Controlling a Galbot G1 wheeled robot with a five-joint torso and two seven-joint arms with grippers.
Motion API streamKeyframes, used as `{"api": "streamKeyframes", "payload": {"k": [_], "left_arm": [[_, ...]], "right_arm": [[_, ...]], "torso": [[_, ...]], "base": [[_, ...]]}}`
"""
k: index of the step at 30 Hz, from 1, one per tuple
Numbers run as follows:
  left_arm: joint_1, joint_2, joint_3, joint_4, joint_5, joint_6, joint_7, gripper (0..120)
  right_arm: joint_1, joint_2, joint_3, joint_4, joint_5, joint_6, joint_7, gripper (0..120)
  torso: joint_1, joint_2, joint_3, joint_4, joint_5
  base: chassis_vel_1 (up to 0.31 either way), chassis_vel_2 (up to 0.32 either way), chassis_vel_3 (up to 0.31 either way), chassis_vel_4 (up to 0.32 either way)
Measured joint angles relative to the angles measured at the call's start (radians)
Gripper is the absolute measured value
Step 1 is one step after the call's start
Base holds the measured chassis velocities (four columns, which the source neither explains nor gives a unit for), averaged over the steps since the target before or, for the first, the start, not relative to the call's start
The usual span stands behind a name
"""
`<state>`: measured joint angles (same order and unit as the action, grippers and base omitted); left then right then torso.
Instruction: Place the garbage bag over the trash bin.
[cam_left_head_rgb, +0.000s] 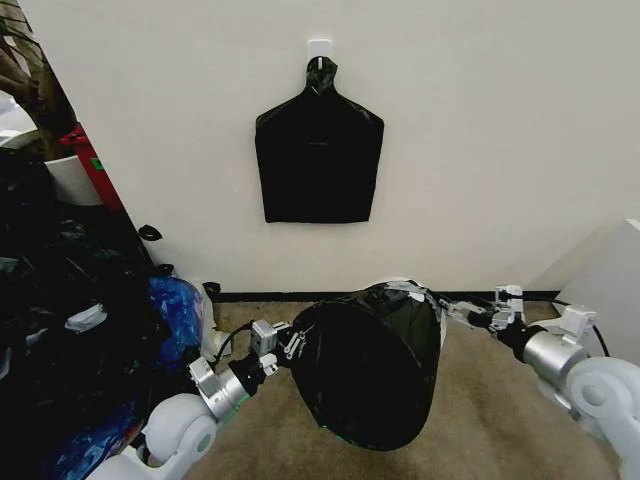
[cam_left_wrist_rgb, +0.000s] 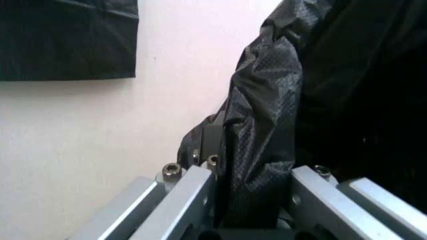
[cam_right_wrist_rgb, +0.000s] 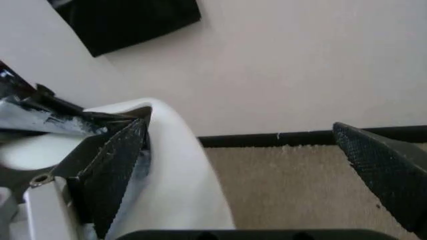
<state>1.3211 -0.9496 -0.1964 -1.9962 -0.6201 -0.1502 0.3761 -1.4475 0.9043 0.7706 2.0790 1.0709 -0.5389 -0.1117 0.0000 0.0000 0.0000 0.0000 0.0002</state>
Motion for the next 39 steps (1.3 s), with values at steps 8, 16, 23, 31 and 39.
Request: {"api": "streamKeyframes", "payload": {"k": [8, 16, 23, 31, 39], "left_arm": [[-0.006, -0.001, -0.004, 0.005, -0.001, -0.001, -0.014, 0], [-0.017, -0.005, 0.005, 0.015, 0.033, -0.001, -0.004, 0], [-0.039, 0.005, 0.009, 0.033, 0.141, -0.052, 0.038, 0], [-0.039, 0.009, 0.011, 0.031, 0.189, -0.078, 0.062, 0], [-0.039, 0.024, 0.013, 0.012, 0.196, -0.083, 0.071, 0]], "right_arm": [[-0.09, -0.001, 0.114, 0.148, 0.109, -0.015, -0.001, 100], [-0.039, -0.05, 0.041, 0.237, 0.112, -0.031, 0.027, 100], [-0.031, -0.119, -0.016, 0.24, 0.042, -0.074, 0.028, 100], [-0.032, -0.122, -0.026, 0.191, 0.028, -0.088, 0.046, 100], [-0.03, -0.107, -0.028, 0.127, -0.001, -0.09, 0.036, 100]], "torso": [[0.0, 0.0, 0.0, -0.0003, -0.0004], [0.0, 0.0, 0.0, 0.0, -0.0003], [0.0, 0.0, 0.0, -0.0001, -0.0002], [0.0, 0.0, 0.0, 0.0, -0.0001], [0.0, 0.0, 0.0, -0.0001, -0.0001]], "base": [[0.0, 0.0, 0.0, 0.0], [0.0, 0.0, 0.0, 0.0], [0.0, 0.0, 0.0, 0.0], [0.0, 0.0, 0.0, 0.0], [0.0, 0.0, 0.0, 0.0]]}}
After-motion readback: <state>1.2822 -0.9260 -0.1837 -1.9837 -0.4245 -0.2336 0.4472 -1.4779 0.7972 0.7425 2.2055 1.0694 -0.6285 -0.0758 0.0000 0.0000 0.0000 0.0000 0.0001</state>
